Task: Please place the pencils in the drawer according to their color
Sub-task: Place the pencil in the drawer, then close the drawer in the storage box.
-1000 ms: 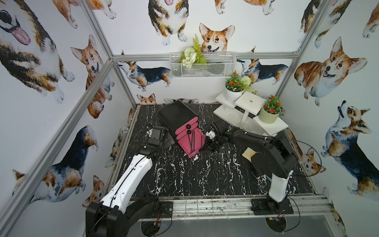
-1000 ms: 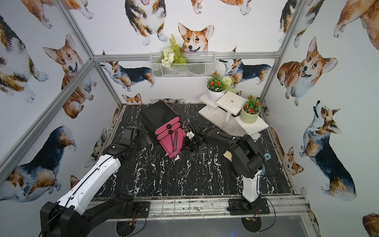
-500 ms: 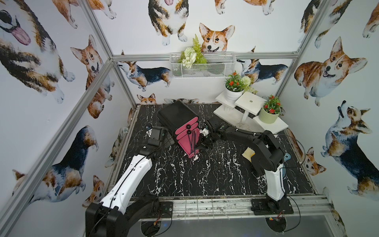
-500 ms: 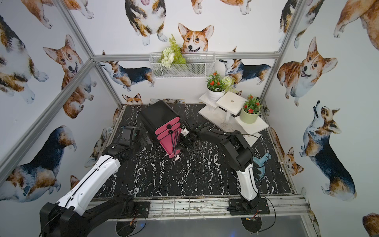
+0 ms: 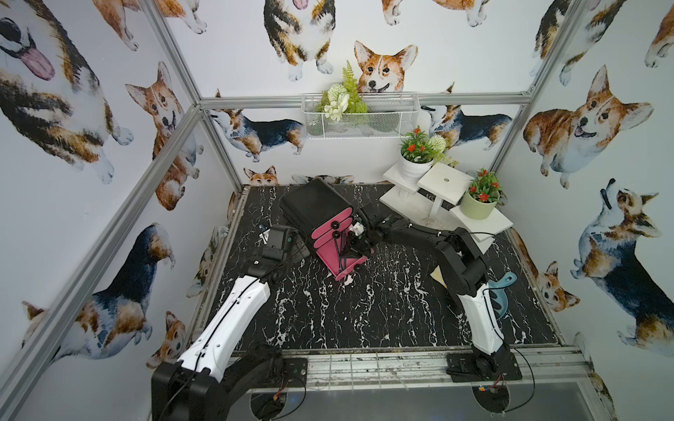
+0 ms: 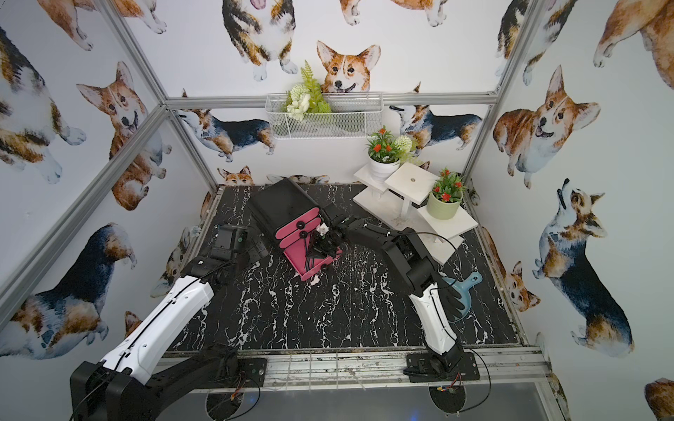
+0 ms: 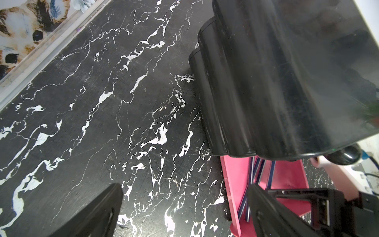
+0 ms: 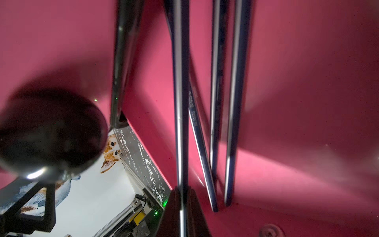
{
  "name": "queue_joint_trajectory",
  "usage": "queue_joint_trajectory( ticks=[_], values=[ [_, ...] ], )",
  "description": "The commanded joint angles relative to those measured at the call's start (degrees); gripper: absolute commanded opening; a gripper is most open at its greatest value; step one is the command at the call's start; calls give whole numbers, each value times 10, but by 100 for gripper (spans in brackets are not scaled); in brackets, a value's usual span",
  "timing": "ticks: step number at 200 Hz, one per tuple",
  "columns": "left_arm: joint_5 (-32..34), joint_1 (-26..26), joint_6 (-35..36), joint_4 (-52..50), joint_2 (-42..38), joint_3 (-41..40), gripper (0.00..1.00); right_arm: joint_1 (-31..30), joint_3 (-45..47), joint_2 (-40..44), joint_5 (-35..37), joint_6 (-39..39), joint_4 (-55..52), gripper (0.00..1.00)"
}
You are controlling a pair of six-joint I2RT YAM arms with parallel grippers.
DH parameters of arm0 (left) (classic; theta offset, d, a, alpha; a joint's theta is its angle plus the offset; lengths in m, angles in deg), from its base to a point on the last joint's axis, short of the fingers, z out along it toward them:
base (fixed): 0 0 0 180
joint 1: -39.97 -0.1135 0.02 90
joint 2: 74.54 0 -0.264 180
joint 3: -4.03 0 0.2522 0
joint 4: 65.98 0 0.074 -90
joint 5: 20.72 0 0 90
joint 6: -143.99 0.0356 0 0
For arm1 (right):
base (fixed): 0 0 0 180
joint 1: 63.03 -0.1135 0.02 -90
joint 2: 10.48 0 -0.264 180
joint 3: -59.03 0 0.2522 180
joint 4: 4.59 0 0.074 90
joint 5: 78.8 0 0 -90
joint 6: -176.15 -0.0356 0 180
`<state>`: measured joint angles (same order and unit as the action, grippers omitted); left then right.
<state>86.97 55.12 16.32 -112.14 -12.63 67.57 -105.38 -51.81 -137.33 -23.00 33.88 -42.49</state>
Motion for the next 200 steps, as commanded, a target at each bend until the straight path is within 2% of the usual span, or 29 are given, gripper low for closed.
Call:
queue_joint_trajectory(
  ticks=[1, 26, 43, 58, 92, 150, 172, 200],
  values=[
    [3, -2, 3, 5, -1, -2, 100, 1, -19, -8, 35, 29, -40, 8],
    [1, -2, 1, 6, 1, -3, 100, 0, -16, -1, 41, 33, -35, 29],
    [0, -2, 1, 6, 2, -3, 100, 0, -7, 12, 43, 37, -29, 38],
    [-1, -3, 1, 8, 3, -3, 100, 1, 7, 26, 47, 38, -21, 41],
    [-4, -3, -2, 11, 4, -3, 100, 0, 53, 74, 66, 39, -14, 36],
    [-6, -3, -11, 9, 7, -3, 100, -15, 221, 198, 184, 51, -13, 28],
    [-5, -4, -19, 10, 6, -3, 100, -17, 285, 215, 186, 28, 42, 23],
    [-9, -4, -25, 11, 5, -25, 100, -17, 305, 198, 176, 9, 89, 16]
  ],
)
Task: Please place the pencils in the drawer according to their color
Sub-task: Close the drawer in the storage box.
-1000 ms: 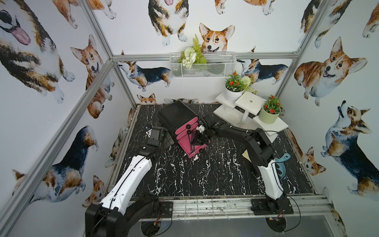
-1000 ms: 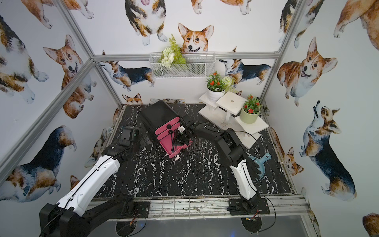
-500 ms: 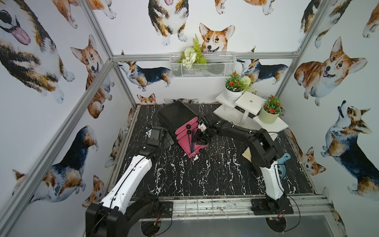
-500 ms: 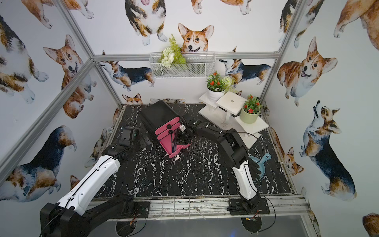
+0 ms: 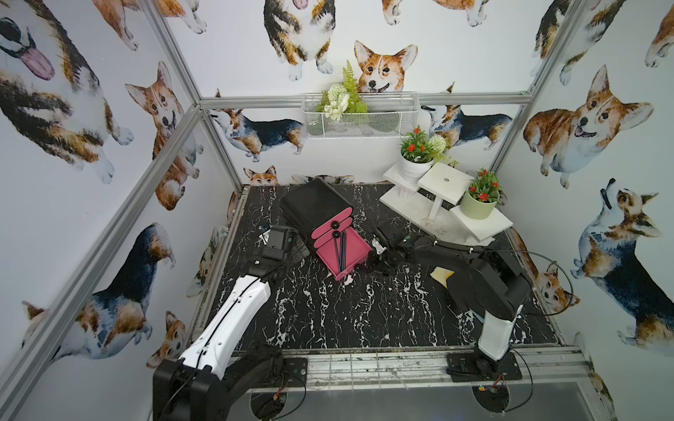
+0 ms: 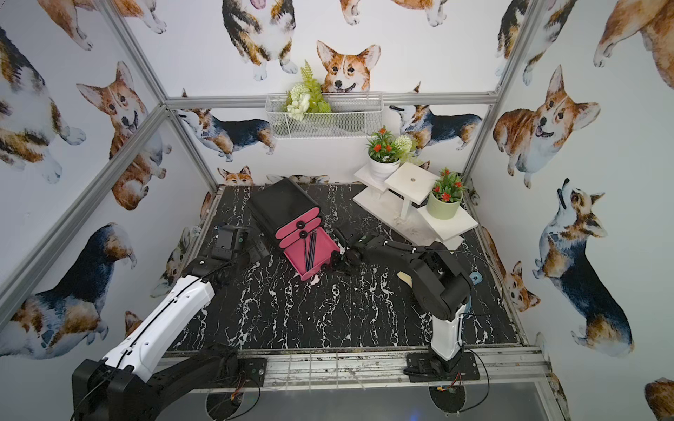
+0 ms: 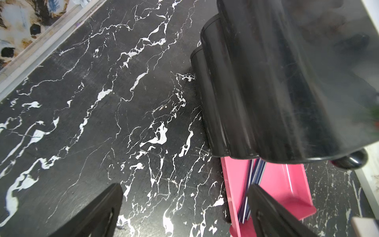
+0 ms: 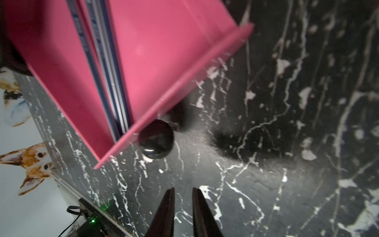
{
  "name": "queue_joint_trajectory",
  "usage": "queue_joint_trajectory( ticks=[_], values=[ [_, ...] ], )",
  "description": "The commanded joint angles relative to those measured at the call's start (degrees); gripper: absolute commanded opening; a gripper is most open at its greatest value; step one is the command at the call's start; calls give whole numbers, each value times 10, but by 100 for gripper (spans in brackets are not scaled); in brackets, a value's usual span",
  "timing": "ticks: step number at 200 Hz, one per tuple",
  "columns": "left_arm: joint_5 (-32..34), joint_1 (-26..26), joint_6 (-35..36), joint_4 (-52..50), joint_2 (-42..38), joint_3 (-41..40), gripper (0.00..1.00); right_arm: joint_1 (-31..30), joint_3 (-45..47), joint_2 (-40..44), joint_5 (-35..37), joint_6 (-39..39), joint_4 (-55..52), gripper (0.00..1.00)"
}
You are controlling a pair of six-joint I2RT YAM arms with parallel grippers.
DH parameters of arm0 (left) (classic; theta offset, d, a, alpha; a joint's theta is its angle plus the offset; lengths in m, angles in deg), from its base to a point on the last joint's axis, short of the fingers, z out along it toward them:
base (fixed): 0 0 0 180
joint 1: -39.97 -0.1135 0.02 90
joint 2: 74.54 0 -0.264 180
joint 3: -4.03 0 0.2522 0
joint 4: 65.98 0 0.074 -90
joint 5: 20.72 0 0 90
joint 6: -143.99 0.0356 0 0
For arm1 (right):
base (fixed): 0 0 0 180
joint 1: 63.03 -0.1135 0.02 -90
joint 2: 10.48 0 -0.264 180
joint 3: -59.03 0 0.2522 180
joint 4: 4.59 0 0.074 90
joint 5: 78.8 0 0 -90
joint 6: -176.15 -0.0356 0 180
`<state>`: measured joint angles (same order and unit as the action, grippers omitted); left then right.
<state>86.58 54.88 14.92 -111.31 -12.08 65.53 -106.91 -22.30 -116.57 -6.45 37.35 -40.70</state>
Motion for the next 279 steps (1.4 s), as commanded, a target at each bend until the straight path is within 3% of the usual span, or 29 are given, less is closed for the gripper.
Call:
queue_joint_trajectory(
  ticks=[1, 66, 187, 279],
  values=[
    [-5, -2, -12, 3, 0, -5, 100, -1, 10, -11, 11, -25, 73, 16],
    [1, -2, -10, 2, -5, -5, 100, 17, -12, -72, 16, -30, 142, 9],
    [17, -5, -9, 4, -9, -11, 100, 42, -92, -158, -42, -111, 288, 9],
    [16, -6, -8, 5, -8, -9, 100, 42, -154, -223, -40, -165, 365, 9]
  ],
)
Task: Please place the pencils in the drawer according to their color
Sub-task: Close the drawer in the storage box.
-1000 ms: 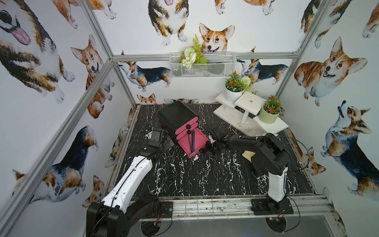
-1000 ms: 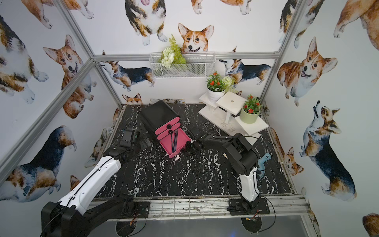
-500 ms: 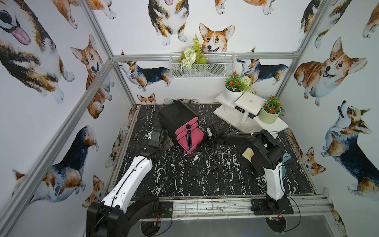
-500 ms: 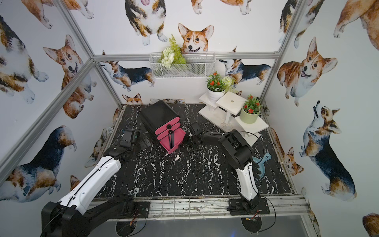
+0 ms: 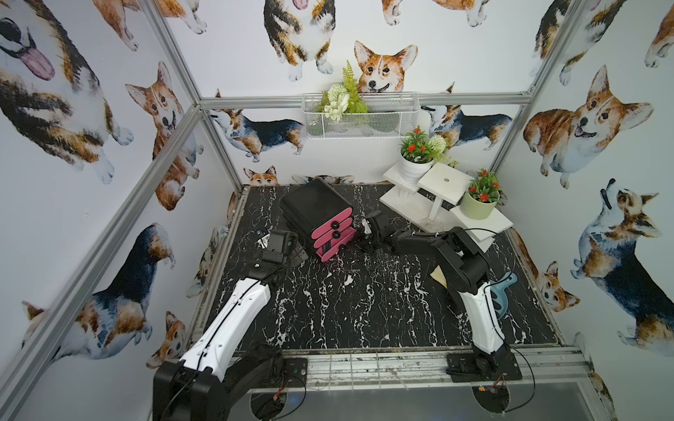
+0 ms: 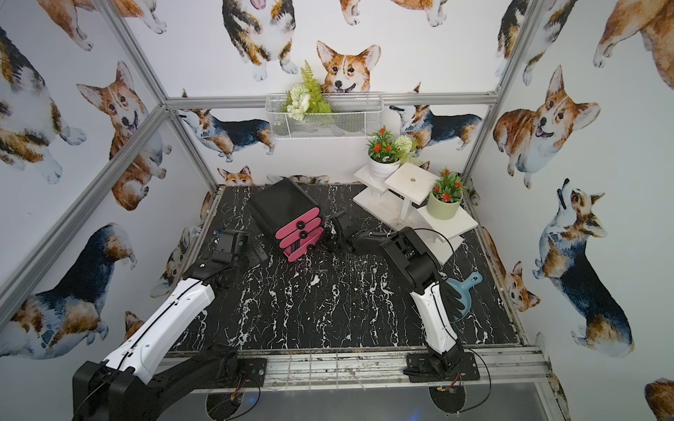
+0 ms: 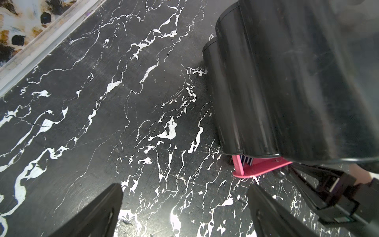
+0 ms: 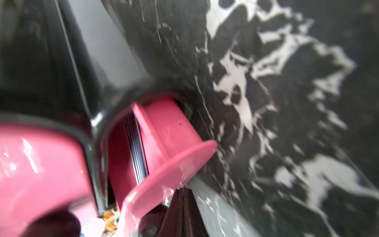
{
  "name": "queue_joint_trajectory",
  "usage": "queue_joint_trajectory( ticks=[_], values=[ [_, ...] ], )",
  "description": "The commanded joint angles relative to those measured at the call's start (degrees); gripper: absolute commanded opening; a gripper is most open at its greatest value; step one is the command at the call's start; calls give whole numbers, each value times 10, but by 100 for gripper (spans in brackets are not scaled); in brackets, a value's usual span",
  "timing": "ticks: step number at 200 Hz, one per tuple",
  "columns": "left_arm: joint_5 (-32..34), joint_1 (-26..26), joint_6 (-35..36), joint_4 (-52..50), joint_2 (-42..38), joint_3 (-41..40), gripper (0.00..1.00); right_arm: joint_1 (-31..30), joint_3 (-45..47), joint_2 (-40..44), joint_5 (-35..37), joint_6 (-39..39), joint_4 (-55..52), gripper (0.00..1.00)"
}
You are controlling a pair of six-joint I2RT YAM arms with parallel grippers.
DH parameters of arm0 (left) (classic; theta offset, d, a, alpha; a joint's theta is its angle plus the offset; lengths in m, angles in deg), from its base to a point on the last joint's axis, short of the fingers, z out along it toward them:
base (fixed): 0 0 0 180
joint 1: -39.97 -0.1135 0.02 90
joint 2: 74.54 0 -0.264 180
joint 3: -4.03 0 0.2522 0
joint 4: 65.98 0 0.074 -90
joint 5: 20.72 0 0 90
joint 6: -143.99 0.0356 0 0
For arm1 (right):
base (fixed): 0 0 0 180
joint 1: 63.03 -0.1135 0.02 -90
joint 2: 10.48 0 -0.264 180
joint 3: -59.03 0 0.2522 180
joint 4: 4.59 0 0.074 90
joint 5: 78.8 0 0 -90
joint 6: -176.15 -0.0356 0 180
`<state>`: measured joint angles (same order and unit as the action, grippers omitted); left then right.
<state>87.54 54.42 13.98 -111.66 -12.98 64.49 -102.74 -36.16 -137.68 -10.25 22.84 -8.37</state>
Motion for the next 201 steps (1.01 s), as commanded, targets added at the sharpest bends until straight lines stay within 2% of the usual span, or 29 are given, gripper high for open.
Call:
queue_joint_trajectory(
  ticks=[1, 82, 132, 164, 201],
  values=[
    [6, -1, 1, 9, 1, 1, 100, 1, -16, -12, -1, -21, 42, 9],
    [5, -2, 1, 11, 5, -2, 100, 1, -64, -42, 2, -37, 50, 9],
    [10, -3, 1, 11, 6, -3, 100, -2, -57, -39, 3, -44, 54, 9],
    [17, -12, -2, 12, 6, -5, 100, -2, -2, 11, 16, -25, 34, 14],
    [25, -27, 9, 44, -2, -22, 100, 0, 110, 137, 62, 51, -32, 25]
  ],
)
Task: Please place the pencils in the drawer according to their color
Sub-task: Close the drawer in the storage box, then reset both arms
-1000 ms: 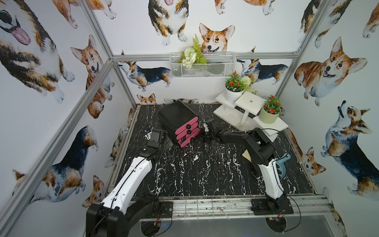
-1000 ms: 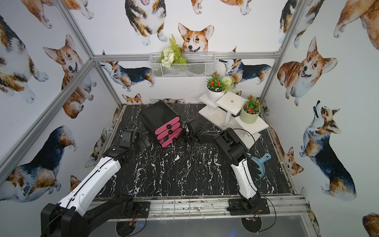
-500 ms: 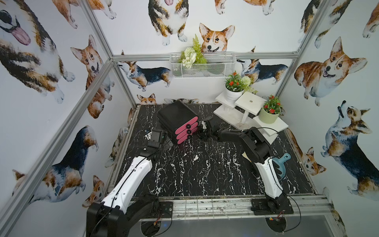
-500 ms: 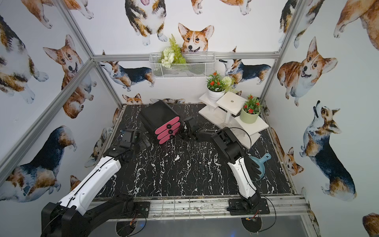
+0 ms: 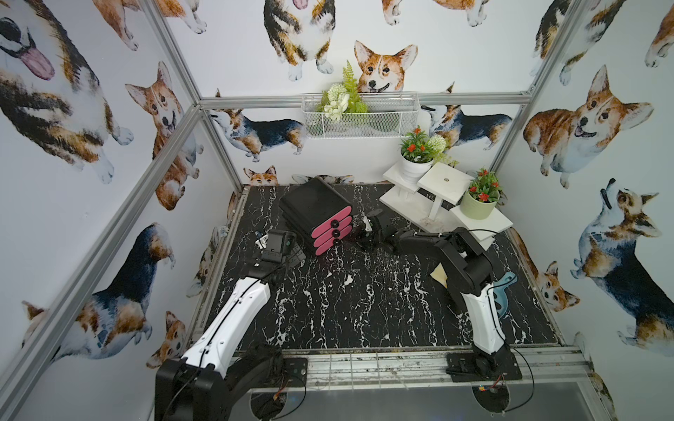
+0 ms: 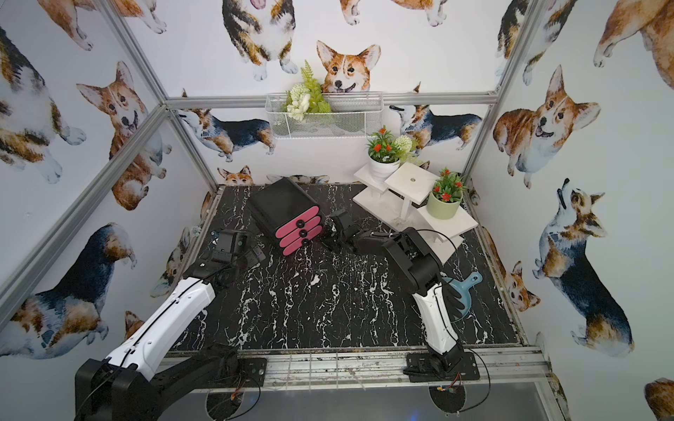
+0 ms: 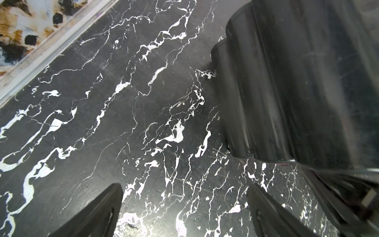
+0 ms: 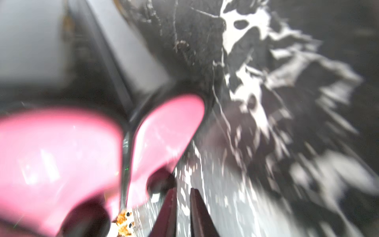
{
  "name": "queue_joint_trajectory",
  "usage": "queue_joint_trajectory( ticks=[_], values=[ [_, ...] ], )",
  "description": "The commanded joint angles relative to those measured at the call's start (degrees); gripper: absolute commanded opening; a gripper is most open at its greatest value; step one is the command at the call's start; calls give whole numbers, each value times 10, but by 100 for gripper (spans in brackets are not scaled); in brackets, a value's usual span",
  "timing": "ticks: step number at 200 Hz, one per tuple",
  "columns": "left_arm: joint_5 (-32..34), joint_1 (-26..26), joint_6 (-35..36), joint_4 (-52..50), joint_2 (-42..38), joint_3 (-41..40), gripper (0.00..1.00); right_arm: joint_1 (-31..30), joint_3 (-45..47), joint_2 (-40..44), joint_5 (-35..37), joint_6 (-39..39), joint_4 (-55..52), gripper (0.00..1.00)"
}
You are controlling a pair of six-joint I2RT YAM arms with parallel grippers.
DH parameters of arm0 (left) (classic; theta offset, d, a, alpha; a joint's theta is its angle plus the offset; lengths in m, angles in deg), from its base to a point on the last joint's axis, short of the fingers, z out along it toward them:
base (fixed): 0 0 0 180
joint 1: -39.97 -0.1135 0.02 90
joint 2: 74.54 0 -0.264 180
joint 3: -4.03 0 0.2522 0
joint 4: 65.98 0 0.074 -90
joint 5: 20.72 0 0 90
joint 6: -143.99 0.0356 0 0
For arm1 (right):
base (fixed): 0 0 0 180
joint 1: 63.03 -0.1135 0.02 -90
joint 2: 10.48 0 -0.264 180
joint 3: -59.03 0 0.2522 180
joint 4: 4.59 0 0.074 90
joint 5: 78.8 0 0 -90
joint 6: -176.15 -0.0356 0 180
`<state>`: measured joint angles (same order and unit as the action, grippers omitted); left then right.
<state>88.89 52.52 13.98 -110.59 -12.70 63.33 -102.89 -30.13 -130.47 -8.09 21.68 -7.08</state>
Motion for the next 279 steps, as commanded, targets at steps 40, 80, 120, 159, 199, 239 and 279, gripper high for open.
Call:
queue_joint_trajectory(
  ticks=[40, 80, 120, 159, 199, 239, 279],
  values=[
    [38, -32, 20, 51, -18, -29, 100, 7, 194, 252, 180, 180, -146, 41],
    [80, -60, 17, 128, -74, -94, 100, 15, 290, 448, 343, 264, -275, 61],
    [140, -62, 72, 319, -122, -188, 100, 69, 373, 650, 441, 312, -324, 84],
    [182, -67, 176, 522, -69, -241, 100, 153, 438, 780, 471, 371, -305, 100],
    [152, -80, 261, 620, 28, -233, 100, 185, 503, 829, 519, 466, -211, 99],
    [122, -93, 307, 682, 85, -241, 100, 230, 557, 822, 508, 533, -100, 100],
    [95, -106, 351, 752, 128, -255, 100, 315, 612, 803, 417, 541, -8, 100]
  ],
)
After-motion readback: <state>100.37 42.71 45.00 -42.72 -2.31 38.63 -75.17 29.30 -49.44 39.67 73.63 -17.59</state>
